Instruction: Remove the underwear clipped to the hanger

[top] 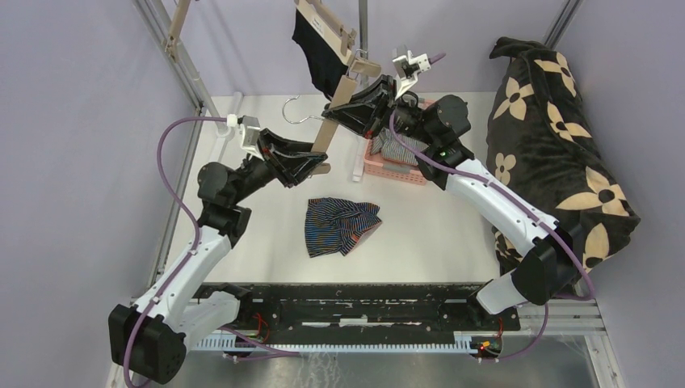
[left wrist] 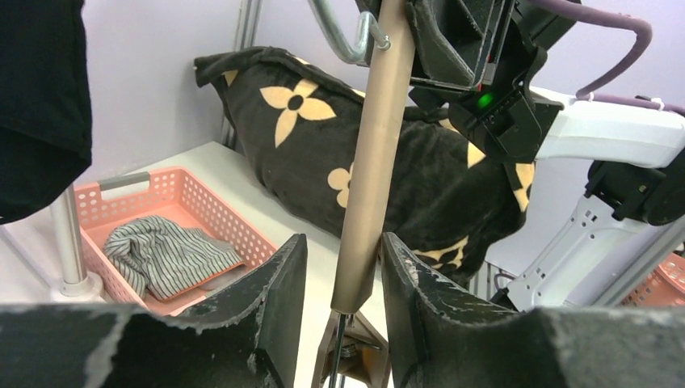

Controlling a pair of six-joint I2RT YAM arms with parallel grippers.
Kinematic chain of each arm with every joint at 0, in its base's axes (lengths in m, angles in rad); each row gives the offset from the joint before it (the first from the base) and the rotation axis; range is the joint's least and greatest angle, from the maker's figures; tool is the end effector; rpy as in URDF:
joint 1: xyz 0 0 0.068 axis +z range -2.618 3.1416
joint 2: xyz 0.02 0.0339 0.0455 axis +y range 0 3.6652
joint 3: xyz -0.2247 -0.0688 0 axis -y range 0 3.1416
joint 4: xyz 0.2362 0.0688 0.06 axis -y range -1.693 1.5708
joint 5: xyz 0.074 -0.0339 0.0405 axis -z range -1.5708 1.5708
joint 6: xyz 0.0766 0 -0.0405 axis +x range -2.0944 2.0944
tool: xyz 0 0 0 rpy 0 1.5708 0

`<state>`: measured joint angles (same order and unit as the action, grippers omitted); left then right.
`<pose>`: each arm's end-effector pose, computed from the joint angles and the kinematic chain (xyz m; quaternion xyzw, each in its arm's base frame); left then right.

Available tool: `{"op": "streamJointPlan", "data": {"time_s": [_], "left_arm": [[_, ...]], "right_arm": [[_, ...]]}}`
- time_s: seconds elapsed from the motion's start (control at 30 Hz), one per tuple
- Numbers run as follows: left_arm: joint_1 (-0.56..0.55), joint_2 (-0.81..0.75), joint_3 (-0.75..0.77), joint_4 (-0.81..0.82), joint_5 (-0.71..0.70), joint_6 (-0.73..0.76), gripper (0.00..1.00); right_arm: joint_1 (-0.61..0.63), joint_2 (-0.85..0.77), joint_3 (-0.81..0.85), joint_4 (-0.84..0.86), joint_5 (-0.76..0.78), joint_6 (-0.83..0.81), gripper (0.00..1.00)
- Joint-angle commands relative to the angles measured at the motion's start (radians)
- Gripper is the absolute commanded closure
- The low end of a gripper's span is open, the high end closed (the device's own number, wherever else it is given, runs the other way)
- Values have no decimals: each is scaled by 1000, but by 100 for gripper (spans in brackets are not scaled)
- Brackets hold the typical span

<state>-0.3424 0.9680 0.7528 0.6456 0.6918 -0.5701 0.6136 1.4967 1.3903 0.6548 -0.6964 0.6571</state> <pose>0.2257 -0.1323 0.3623 0.2259 0.5370 -0.5132 0.6303 0.2643 0.2463 0.4414 -0.2875 0.4662 0.6209 0.5608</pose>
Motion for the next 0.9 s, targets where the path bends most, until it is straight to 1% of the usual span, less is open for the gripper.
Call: {"op": "streamJointPlan", "data": {"time_s": [0.0,0.07,0.13,0.2,0.23,0.33,0.43,0.47,0.5,0.53,0.63,0.73,0.87], "left_arm": [[0,9,40,21,61,-28,54],[0,2,37,27,66,-24,59],[0,-11,28,39,62,-12,72],[0,-24,26,40,54,3,92],[0,-32,26,39,48,7,96],[0,-38,54,2,44,4,97],[1,-52,103,-81,30,9,97],[0,-59,129,-135,11,23,97],[0,-66,160,-212,-11,44,97],[0,-75,192,-309,-27,80,97],[0,-94,276,-501,-68,138,97],[0,-110,365,-710,-143,215,97],[0,-133,490,-1012,-335,324,97]], "right_arm": [[5,-26,49,34,-8,-9,99],[6,-24,50,36,-8,-8,99],[8,-21,49,34,-5,-7,99],[8,-20,46,33,-3,-7,99],[9,-20,47,31,-1,-7,99],[8,-21,43,27,2,-13,99],[8,-28,32,18,16,-28,99],[9,-29,29,11,19,-37,96],[9,-31,24,10,20,-47,87],[8,-34,13,12,21,-57,76],[9,-46,-5,-6,43,-90,61],[10,-55,-7,-77,70,-153,57],[8,-64,-16,-200,115,-234,42]]}}
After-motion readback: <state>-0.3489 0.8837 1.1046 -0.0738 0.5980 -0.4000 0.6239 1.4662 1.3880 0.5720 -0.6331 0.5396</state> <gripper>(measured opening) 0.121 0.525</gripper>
